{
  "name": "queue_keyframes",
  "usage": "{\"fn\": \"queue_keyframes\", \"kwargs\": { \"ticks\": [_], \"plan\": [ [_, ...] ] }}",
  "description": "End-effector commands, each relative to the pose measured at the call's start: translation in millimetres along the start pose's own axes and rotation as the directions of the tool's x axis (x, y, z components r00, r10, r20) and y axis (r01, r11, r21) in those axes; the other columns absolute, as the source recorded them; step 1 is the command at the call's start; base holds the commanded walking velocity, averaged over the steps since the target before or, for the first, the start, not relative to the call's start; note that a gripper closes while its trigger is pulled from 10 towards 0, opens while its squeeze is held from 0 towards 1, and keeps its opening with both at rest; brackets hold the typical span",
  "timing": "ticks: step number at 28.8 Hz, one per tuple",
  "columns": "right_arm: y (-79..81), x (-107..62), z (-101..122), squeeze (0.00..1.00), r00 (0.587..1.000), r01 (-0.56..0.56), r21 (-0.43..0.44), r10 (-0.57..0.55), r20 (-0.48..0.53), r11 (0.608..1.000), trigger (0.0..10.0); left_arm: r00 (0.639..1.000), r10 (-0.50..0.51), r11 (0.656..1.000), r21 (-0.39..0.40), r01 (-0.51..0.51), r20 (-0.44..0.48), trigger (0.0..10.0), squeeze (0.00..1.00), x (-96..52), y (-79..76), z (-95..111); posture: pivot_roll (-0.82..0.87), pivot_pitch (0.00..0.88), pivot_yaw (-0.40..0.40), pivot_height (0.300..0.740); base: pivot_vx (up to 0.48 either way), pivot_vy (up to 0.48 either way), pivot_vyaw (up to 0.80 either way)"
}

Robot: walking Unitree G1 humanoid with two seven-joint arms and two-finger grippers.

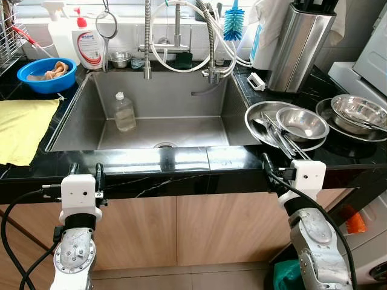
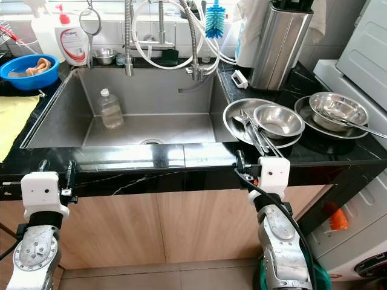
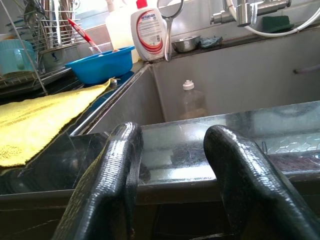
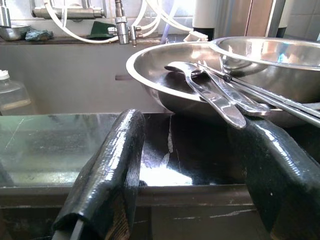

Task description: Kitchen organization

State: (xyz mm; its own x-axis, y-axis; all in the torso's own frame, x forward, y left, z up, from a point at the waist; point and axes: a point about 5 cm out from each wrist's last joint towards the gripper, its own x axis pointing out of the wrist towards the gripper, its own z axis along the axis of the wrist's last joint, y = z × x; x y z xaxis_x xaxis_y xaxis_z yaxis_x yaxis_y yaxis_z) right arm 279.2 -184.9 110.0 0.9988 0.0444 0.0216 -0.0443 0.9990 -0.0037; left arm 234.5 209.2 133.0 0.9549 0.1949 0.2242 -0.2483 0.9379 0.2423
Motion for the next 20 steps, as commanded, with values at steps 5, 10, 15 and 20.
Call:
{"fn": "queue_keyframes", "kwargs": {
  "ticks": [5,10,15,20],
  "plan": [
    [-6.9,1.5,3.3,0.0,0.998,0.063,-0.006,-0.062,0.02,0.998,10.0,1.0,-0.016,1.0,0.012,0.016,-0.009,10.0,0.0,-1.9,-2.0,-1.2,-0.07,0.0,-0.058,0.74,0.0,0.0,0.0],
    [-7.6,2.1,4.2,0.0,0.998,0.064,-0.006,-0.063,0.025,0.998,10.0,1.0,-0.021,1.0,0.016,0.021,-0.014,10.0,0.0,-3.0,-2.4,-2.4,-0.07,0.0,-0.058,0.74,0.0,0.0,0.0],
    [-7.2,2.9,5.2,0.0,0.998,0.063,-0.003,-0.063,0.031,0.998,10.0,1.0,-0.02,1.0,0.017,0.02,-0.012,10.0,0.0,-2.8,-2.5,-2.2,-0.07,0.0,-0.059,0.74,0.0,0.0,0.0],
    [-5.4,3.8,5.4,0.0,0.998,0.056,-0.001,-0.056,0.033,0.998,10.0,1.0,-0.017,1.0,0.02,0.018,-0.01,10.0,0.0,-2.5,-1.9,-1.8,-0.06,0.0,-0.059,0.74,0.0,0.0,0.0]
  ]
}}
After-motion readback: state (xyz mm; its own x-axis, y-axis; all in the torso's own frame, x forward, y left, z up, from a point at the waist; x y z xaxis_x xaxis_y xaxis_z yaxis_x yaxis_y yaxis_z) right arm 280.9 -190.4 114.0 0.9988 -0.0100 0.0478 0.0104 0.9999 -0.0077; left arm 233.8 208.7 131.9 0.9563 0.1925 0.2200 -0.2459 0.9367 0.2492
